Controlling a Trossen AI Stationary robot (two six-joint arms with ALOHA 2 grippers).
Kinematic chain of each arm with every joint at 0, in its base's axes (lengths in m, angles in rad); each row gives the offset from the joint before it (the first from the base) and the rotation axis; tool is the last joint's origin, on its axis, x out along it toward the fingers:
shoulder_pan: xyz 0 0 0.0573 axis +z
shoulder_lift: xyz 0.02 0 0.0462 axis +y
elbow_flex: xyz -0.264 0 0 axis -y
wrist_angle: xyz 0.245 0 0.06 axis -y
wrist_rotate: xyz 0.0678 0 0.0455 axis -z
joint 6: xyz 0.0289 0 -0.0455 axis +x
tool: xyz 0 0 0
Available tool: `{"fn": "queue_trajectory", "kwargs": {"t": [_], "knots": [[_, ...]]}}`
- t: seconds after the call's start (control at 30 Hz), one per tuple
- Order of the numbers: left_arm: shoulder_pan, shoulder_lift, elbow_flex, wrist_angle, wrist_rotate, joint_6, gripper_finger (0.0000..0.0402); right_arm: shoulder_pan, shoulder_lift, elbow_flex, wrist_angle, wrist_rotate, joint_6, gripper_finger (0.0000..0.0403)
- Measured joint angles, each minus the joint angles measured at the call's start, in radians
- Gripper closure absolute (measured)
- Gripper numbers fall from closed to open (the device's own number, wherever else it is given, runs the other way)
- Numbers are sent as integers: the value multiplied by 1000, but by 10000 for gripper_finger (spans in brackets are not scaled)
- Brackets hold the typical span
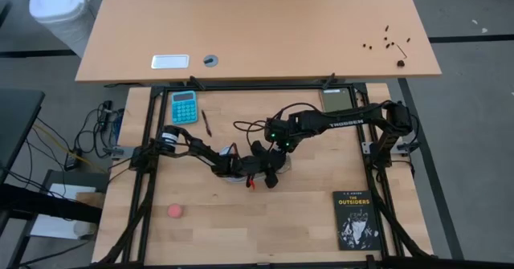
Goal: Screw lightbulb
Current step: Remove the white lightbulb from the desk lamp
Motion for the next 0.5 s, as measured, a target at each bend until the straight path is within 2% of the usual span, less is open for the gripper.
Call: {"fn": "queue_trajectory", "kwargs": {"t": [0.3, 0.5], "knots": [[0, 0, 0, 0, 0, 0, 213, 0, 0, 0, -5, -10, -114, 134], [0, 0, 0, 0, 0, 1, 213, -1, 0, -1, -9, -38, -316, 152]]}}
